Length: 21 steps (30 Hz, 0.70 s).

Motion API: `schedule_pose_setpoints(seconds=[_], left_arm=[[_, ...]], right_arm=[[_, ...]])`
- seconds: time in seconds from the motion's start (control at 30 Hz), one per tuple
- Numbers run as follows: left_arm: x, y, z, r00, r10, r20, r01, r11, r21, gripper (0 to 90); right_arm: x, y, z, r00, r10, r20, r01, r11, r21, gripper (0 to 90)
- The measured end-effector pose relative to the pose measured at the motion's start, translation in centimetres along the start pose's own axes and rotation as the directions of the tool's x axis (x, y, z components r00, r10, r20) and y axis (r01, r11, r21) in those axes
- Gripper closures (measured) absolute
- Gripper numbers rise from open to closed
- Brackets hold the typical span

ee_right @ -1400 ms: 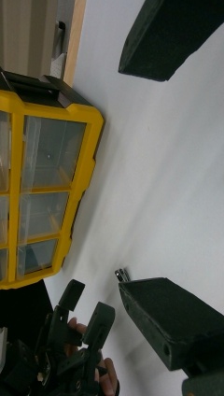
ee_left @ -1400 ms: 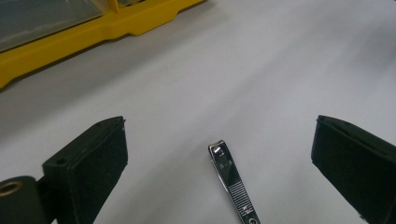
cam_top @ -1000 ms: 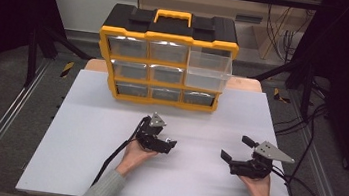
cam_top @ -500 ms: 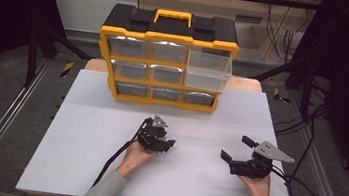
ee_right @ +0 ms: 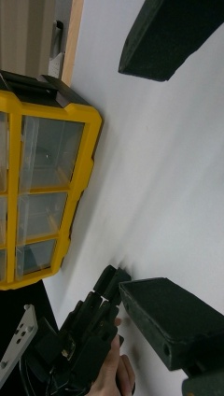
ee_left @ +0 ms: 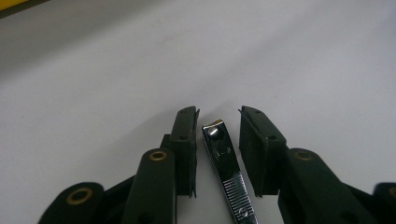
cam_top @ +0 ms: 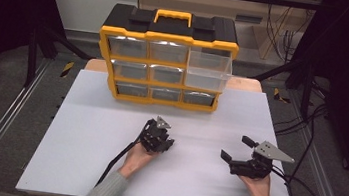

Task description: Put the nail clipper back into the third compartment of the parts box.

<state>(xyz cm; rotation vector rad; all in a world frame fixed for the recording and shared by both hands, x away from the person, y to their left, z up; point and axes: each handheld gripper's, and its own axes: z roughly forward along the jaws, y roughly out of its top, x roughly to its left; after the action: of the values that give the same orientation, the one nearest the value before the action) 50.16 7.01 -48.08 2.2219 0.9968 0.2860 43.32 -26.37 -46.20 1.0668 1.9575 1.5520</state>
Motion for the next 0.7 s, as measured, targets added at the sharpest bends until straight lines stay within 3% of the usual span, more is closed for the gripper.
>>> schedule_pose_setpoints(seconds=[0.27, 0.7], left_arm=[[-0.11, 0.17, 0.08, 0.9999, -0.012, -0.006, 0.012, 0.9999, 0.012, 72.8], [-0.12, 0.53, 0.17, 0.9997, -0.023, -0.012, 0.023, 0.9992, 0.033, 75.5]], right_arm=[[0.01, 0.02, -0.02, 1.0000, 0.004, 0.003, -0.004, 1.000, 0.001, 0.4], [0.01, 0.02, -0.01, 1.0000, 0.005, 0.000, -0.005, 1.000, 0.001, 0.4]])
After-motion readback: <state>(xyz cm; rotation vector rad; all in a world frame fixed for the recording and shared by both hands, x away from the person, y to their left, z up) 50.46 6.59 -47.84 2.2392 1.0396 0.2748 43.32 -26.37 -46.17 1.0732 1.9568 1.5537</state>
